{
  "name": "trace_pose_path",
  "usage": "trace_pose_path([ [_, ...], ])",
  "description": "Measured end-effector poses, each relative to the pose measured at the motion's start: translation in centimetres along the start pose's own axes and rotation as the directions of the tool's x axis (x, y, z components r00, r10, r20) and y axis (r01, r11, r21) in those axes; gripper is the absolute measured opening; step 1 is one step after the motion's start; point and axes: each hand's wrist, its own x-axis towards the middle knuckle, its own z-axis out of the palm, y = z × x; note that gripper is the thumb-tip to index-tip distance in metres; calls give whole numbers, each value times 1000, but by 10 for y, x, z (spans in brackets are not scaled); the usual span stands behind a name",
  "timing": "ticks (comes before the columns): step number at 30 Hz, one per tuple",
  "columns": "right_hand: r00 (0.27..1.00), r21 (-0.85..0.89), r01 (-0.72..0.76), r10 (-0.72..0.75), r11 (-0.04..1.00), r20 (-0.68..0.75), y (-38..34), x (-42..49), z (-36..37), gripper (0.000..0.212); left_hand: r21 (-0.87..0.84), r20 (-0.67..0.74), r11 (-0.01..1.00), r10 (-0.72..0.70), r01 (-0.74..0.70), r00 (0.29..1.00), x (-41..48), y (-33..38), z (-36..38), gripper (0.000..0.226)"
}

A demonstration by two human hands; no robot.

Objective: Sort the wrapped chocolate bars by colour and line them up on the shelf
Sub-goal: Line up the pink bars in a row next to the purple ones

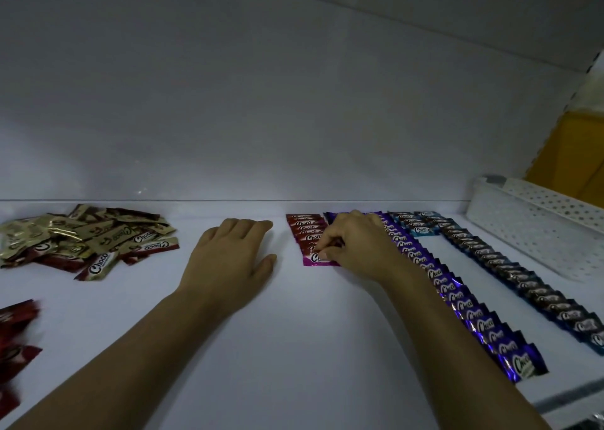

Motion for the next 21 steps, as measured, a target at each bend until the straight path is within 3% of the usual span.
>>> trace_pose_path([
  [10,998,-71,21,-25,997,-54,0,-1,-3,17,-24,11,999,-25,25,1000,-2,0,-3,56],
  [13,999,-128,24,-27,991,-19,3,-4,-9,25,-22,4,999,-25,25,1000,-2,0,-4,56],
  [21,999,-165,28,-23,986,30,7,-4,-6,21,-33,21,999,-27,28,999,-1,-1,-1,56],
])
